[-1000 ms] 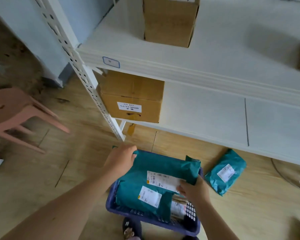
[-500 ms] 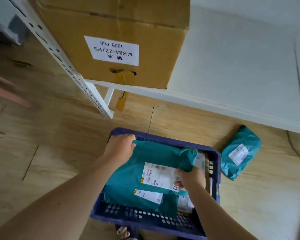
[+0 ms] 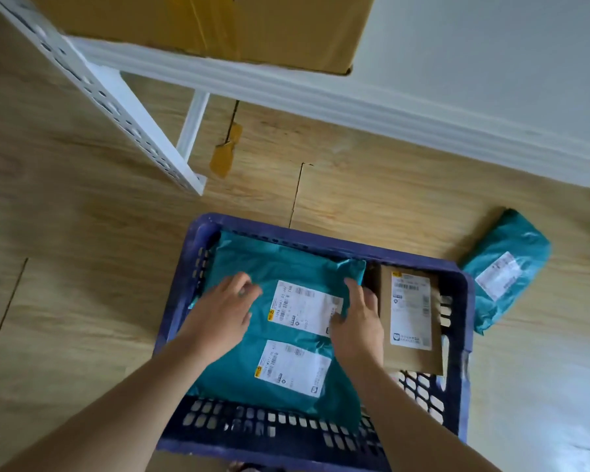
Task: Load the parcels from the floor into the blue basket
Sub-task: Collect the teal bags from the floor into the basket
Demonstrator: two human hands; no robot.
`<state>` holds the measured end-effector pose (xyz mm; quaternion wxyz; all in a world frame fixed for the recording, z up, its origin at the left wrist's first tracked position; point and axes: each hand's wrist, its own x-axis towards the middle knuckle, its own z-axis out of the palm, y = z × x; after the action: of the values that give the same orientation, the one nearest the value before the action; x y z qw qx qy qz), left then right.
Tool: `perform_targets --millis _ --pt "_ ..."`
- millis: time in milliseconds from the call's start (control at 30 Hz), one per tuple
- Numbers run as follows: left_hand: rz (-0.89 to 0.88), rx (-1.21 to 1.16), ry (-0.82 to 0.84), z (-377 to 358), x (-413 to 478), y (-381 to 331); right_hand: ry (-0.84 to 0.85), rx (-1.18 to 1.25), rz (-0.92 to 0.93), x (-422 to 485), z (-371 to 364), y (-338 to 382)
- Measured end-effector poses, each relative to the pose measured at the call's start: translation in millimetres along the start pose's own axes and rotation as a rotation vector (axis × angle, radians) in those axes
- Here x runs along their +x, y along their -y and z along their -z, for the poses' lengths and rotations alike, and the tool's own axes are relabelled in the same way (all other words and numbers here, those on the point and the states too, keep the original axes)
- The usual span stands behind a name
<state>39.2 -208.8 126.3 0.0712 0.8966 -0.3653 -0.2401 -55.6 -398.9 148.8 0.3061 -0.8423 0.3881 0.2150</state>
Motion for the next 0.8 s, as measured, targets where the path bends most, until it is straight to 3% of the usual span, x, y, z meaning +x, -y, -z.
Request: perform_targets --millis 133,233,367,500,800 --pt "0.063 0.075 0.197 -17.7 -9.0 -3.2 0.282 -0.379 0.243 -3.3 -23.6 -13.3" --pt "0.125 0.155 0.413 -23.9 -0.3 -2.6 0.409 -0.447 0.203 5.3 -36.2 -14.2" --pt "0.177 0.117 0.549 -26.5 15.9 -1.8 0.530 -0.451 0.147 23.5 -41.1 -12.3" --pt "0.205 0.150 0.591 -17.8 15.6 -6.4 0.488 -0.391 0.162 21.8 -26.4 -12.5" --pt "0.166 -0.045 0.395 37.3 5.4 -54.3 0.246 -0.145 0.198 -0.3 51.5 -22.3"
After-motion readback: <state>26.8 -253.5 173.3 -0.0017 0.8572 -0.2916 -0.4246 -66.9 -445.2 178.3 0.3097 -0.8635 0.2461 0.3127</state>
